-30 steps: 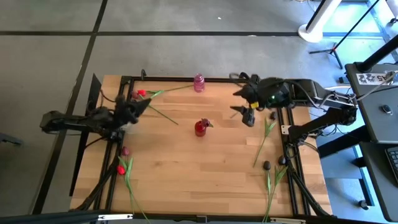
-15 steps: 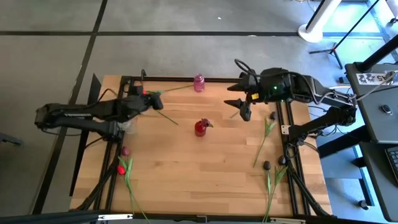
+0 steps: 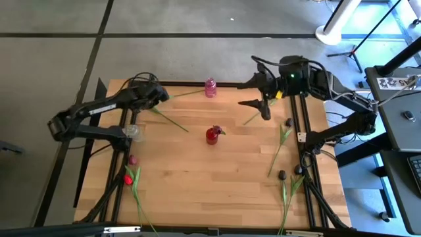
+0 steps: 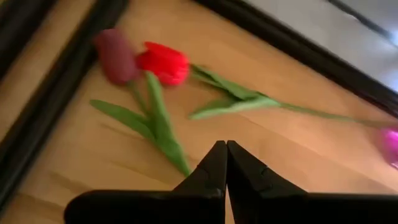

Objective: Sort flowers into vase by color
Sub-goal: Put the top dark red flower into the red vase

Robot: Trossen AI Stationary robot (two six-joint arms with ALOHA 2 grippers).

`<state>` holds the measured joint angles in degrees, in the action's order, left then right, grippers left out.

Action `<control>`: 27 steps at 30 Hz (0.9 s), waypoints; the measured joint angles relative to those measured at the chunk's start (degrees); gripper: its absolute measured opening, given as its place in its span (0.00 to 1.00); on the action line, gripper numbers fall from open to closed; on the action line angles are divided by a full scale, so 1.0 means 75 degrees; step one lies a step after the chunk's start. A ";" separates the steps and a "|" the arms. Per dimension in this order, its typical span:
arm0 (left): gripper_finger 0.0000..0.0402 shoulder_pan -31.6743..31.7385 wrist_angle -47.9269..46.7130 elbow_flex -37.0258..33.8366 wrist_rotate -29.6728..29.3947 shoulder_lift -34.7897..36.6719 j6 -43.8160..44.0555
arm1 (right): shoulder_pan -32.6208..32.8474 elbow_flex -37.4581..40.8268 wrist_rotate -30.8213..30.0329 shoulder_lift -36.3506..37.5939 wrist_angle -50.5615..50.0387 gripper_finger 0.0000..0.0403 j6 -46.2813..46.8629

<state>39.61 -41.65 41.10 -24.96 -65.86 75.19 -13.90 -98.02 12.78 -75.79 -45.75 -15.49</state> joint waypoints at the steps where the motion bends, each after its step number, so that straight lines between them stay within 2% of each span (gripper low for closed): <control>1: 0.00 0.0101 0.0001 0.0000 -0.0115 -0.0183 0.0238 | -0.0134 0.0000 0.0030 0.0000 -0.0232 0.63 -0.0086; 3: 0.00 0.0269 -0.0083 -0.0077 -0.0195 -0.0451 0.0656 | -0.0411 0.0000 0.0048 0.0000 -0.0655 0.63 -0.0253; 7: 0.02 0.0369 -0.0017 -0.0168 -0.0279 -0.0742 0.0732 | -0.0954 0.0000 0.0050 0.0034 -0.1293 0.65 -0.0510; 11: 0.11 0.0580 0.0005 -0.0181 -0.0049 -0.1063 0.0845 | -0.1404 0.0002 0.0435 0.0047 -0.1540 0.70 -0.0656; 14: 0.22 0.0907 0.0036 -0.0181 0.0279 -0.1407 0.0995 | -0.1720 0.0003 0.0839 0.0041 -0.1519 0.75 -0.0730; 19: 0.35 0.1303 0.0060 -0.0187 0.0526 -0.2183 0.1717 | -0.2022 0.0003 0.0839 -0.0004 -0.1272 0.81 -0.0657; 22: 0.39 0.1342 0.0440 -0.0187 0.0421 -0.2582 0.1907 | -0.2009 0.0012 0.0615 -0.0074 -0.1148 0.82 -0.0548; 27: 0.40 0.1339 0.1417 -0.0187 0.0239 -0.2905 0.1975 | -0.2004 0.0015 0.0498 -0.0188 -0.0742 0.82 -0.0293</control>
<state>49.65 -31.03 39.70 -23.17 -87.64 90.01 -28.93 -97.91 16.51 -77.20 -51.32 -17.69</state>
